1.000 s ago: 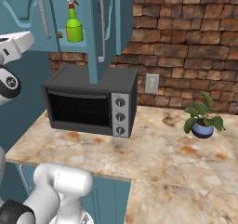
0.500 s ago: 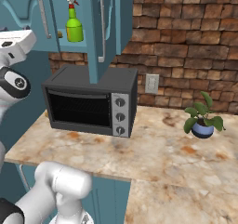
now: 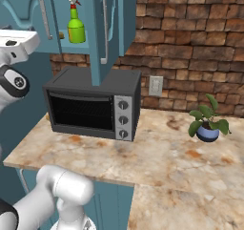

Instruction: Pick the sponge and spray from the cabinet and place them on the counter.

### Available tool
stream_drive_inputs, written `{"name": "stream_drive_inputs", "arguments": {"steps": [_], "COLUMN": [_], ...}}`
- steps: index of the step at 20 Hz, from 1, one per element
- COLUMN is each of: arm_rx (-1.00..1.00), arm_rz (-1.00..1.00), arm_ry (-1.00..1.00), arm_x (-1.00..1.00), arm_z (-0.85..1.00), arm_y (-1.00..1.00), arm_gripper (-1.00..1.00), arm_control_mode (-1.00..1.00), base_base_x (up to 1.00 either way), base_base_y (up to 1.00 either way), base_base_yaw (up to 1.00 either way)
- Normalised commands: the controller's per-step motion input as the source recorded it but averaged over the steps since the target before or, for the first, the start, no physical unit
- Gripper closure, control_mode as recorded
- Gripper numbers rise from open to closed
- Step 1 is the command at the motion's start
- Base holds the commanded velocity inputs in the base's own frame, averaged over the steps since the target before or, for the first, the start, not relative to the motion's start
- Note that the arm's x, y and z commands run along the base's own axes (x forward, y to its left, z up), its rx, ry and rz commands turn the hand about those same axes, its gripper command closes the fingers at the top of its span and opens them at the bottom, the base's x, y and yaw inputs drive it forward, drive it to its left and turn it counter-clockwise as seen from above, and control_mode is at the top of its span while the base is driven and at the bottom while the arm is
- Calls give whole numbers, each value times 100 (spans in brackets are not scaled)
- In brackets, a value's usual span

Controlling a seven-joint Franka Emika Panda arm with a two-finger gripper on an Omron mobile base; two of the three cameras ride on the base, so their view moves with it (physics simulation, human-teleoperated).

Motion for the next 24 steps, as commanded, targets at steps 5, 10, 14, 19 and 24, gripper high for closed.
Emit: {"name": "stream_drive_inputs", "arguments": {"steps": [5, 10, 14, 19, 24], "arm_rx": [4, -6, -10, -7, -1], "arm_rz": [0, 1, 2, 2, 1], "arm_ry": [17, 1, 0, 0, 0], "arm_x": [0, 1, 12, 19, 28], "arm_z": [10, 0, 0, 0, -9], "arm_y": [-18, -7, -4, -7, -1], "arm_gripper": [-100, -100, -100, -100, -100], "arm_control_mode": [-100, -100, -100, -100, -100], "base_base_x": [0, 0, 0, 0, 0], "base_base_y": [0, 0, 0, 0, 0], "base_base_yaw": [0, 0, 0, 0, 0]}}
